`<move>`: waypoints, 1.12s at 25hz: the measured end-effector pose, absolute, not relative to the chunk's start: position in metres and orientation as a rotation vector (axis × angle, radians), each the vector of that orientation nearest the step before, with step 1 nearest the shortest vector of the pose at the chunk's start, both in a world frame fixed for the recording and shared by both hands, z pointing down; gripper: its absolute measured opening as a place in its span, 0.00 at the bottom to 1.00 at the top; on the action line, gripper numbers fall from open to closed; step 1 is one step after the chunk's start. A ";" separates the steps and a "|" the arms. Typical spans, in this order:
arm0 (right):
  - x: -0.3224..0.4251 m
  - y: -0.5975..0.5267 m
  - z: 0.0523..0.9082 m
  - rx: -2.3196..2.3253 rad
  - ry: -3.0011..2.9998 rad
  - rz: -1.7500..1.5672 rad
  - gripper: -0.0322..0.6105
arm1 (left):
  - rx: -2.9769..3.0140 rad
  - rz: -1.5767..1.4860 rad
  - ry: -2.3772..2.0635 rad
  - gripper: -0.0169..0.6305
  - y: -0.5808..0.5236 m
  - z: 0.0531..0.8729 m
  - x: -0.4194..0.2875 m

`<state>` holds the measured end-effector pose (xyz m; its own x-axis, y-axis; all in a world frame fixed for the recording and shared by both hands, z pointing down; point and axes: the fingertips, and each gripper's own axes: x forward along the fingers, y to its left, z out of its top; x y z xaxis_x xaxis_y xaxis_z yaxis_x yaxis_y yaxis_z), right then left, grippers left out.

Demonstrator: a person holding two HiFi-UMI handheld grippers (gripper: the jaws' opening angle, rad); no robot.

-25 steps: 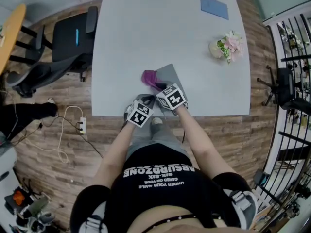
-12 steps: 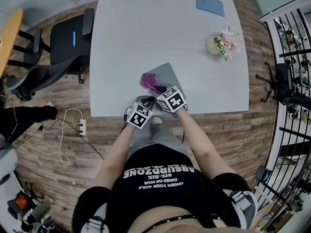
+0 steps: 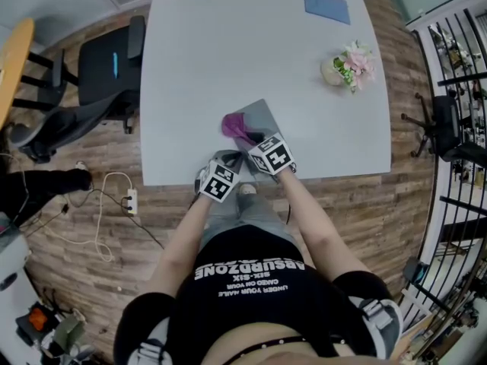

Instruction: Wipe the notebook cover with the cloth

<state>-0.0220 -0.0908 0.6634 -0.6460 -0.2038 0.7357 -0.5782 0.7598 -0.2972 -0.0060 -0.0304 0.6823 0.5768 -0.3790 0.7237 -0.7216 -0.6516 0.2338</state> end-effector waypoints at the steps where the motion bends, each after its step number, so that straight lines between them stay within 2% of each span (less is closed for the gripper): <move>1: -0.021 -0.092 0.663 0.592 -2.242 0.677 0.16 | 2.296 0.884 -0.875 0.05 -0.031 0.682 -0.005; 28: 0.027 -0.147 0.655 0.797 -2.207 0.654 0.17 | 2.297 0.916 -0.817 0.05 -0.029 0.688 0.006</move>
<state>0.0268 -0.1470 0.6550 -0.5730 -0.3478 0.7421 -0.6961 0.6844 -0.2167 0.0063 -0.0293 0.6876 0.5873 -0.3345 0.7370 -0.6943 -0.6762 0.2464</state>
